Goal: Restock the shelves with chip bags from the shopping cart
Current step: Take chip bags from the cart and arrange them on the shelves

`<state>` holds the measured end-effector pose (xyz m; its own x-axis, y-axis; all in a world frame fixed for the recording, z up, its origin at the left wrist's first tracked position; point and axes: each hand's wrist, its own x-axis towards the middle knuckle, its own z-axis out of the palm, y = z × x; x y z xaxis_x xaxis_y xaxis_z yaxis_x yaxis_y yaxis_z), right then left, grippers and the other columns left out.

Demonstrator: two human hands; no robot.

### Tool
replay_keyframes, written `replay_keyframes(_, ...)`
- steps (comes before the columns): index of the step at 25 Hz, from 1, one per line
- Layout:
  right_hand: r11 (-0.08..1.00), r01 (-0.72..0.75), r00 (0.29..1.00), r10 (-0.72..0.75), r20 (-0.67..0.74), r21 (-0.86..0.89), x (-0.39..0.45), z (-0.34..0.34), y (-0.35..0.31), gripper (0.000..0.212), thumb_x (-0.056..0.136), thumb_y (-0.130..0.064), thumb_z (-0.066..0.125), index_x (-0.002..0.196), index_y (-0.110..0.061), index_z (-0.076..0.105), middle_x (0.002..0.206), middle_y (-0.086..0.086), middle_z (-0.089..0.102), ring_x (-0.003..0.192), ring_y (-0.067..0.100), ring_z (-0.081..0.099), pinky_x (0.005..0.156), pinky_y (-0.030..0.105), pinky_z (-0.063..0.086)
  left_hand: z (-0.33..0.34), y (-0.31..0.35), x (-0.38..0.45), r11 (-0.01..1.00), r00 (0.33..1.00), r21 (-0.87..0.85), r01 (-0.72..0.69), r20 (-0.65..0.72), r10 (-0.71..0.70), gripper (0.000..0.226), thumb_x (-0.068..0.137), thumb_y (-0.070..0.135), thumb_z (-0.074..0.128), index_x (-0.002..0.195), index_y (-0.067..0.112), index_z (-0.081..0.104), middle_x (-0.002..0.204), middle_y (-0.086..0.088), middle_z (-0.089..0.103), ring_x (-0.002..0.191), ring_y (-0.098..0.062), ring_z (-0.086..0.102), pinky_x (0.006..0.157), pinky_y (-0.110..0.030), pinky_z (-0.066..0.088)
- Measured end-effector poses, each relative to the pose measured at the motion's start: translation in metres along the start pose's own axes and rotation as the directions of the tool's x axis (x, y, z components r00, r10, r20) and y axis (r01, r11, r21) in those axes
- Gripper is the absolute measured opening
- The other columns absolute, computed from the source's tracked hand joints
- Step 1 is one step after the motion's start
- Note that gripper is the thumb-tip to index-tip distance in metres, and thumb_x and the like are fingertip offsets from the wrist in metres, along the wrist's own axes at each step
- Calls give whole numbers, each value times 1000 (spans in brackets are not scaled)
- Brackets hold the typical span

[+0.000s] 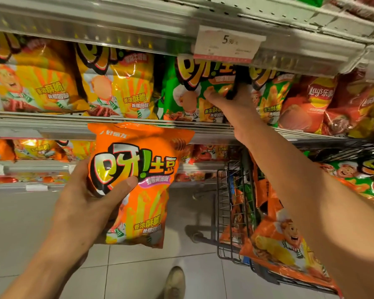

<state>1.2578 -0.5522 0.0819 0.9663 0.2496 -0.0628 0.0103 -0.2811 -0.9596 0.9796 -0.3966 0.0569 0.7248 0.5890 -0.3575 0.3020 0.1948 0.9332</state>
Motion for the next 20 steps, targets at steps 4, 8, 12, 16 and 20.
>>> replay_keyframes(4,883,392,874,-445,-193,-259,-26,6,-2,40,79,-28,80,103,-20,49,102,8,56,86,16,55,77,43,52,-9,4,-5,1000,1000,-22,4,10,-4,50,61,44,81,107,52,62,100,19,77,84,-8,77,56,-32,61)
replay_keyframes(8,695,464,872,-467,146,-550,-26,23,-4,74,86,-35,76,149,-21,40,142,14,46,123,25,51,100,34,49,-19,2,-6,1000,999,-6,-1,-40,1,62,59,47,80,117,44,59,103,16,77,89,-14,77,73,-47,63)
replay_keyframes(12,623,424,888,-429,167,-658,-31,28,-4,86,87,-26,77,157,-20,29,153,19,36,137,36,44,108,49,44,-28,5,-4,999,997,-49,-21,-72,17,63,65,40,81,123,39,58,105,14,77,92,-13,77,73,-41,63)
replay_keyframes(16,736,428,883,-465,69,-525,-45,35,-12,65,95,-25,68,152,-19,38,119,14,53,96,21,54,86,38,53,-40,11,0,996,997,-76,-36,-73,31,64,67,37,81,126,37,57,105,16,77,91,-8,76,64,-27,62)
replay_keyframes(20,786,450,890,-432,143,-423,-68,45,-16,62,94,-16,68,149,-20,40,120,11,52,99,13,52,89,26,49,-46,18,6,994,997,-99,-39,-68,32,62,74,28,80,132,33,56,110,10,77,97,-14,76,73,-37,63)
